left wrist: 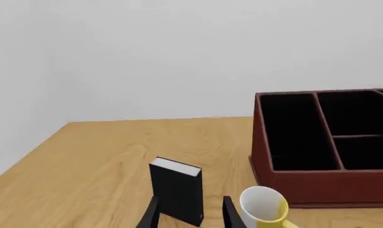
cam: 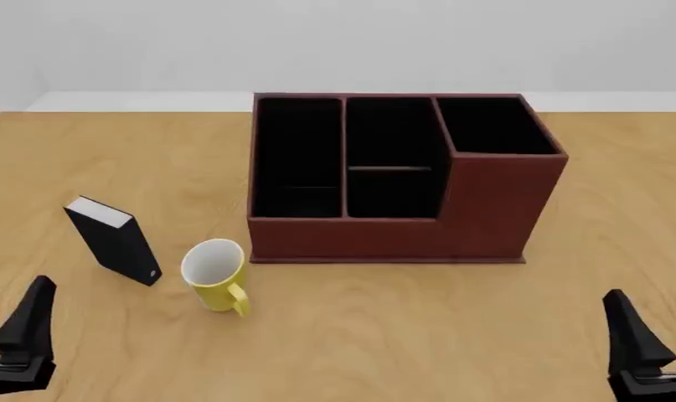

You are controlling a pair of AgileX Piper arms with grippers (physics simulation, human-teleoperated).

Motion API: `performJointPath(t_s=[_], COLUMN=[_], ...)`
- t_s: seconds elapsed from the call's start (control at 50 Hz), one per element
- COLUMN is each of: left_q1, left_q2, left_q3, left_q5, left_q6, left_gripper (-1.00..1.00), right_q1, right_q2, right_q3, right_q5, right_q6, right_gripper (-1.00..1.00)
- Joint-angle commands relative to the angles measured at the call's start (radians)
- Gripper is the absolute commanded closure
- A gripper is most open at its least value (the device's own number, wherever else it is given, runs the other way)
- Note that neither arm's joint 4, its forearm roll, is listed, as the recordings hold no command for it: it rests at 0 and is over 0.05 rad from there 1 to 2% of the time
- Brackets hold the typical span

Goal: Pick up the yellow and white mug and place it to the right of the caddy.

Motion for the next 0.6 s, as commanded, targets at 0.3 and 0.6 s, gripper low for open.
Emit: performJointPath(t_s=[0.3,0.6], left_q1=[-0.034,-0.035], left_q2=[-0.035,-0.027], left_q3=[0.018,0.009], left_q5=[0.046,0.046], left_q6=[-0.055,-0.054], left_gripper=[-1.0,-1.0], right_q1=[0.121,0.217], right_q2=[0.127,0.288], right_q3=[0.011,0.008], right_q5=[-0.095,-0.236], right_q6=[0.007,0.007], right_gripper=[-1.0,-1.0])
